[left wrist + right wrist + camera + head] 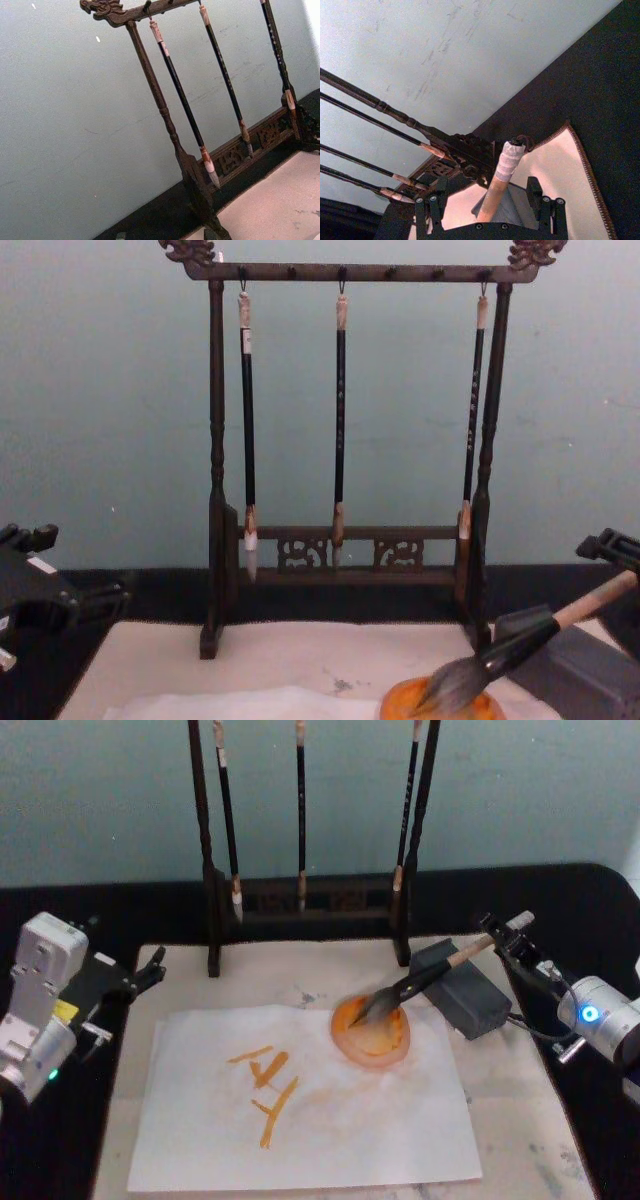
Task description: Pick up the brush from the inkstone, write on the paper, then place the brush back to its original position.
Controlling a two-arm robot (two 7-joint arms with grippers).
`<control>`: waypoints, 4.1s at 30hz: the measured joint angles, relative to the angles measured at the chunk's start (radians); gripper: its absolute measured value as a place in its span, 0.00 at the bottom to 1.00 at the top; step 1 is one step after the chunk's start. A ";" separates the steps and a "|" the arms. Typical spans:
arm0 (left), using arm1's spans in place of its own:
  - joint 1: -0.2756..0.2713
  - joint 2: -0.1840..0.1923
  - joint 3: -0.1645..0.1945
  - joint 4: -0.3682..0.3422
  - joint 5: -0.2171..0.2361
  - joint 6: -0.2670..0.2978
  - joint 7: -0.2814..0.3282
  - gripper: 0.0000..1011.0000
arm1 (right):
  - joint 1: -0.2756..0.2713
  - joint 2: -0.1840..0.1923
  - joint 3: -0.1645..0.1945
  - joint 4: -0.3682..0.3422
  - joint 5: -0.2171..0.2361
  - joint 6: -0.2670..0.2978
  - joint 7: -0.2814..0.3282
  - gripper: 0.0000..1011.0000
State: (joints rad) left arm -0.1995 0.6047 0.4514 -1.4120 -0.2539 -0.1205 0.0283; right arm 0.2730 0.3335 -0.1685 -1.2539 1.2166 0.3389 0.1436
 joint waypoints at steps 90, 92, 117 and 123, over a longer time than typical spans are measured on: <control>0.000 0.000 0.000 0.000 0.000 0.000 0.000 1.00 | 0.003 0.014 -0.075 0.003 0.108 -0.055 -0.020 0.16; 0.000 0.000 0.000 0.000 0.000 0.000 0.000 1.00 | 0.003 0.014 -0.075 0.003 0.108 -0.055 -0.020 0.16; 0.000 0.000 0.000 0.000 0.000 0.000 0.000 1.00 | 0.004 0.039 -0.103 -0.036 0.116 -0.093 0.023 0.16; 0.000 0.000 0.000 0.000 0.000 0.000 0.000 1.00 | -0.002 0.062 -0.129 -0.084 0.099 -0.128 0.046 0.16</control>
State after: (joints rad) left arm -0.1995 0.6047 0.4514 -1.4120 -0.2539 -0.1205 0.0283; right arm 0.2715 0.3954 -0.2973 -1.3383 1.3151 0.2111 0.1898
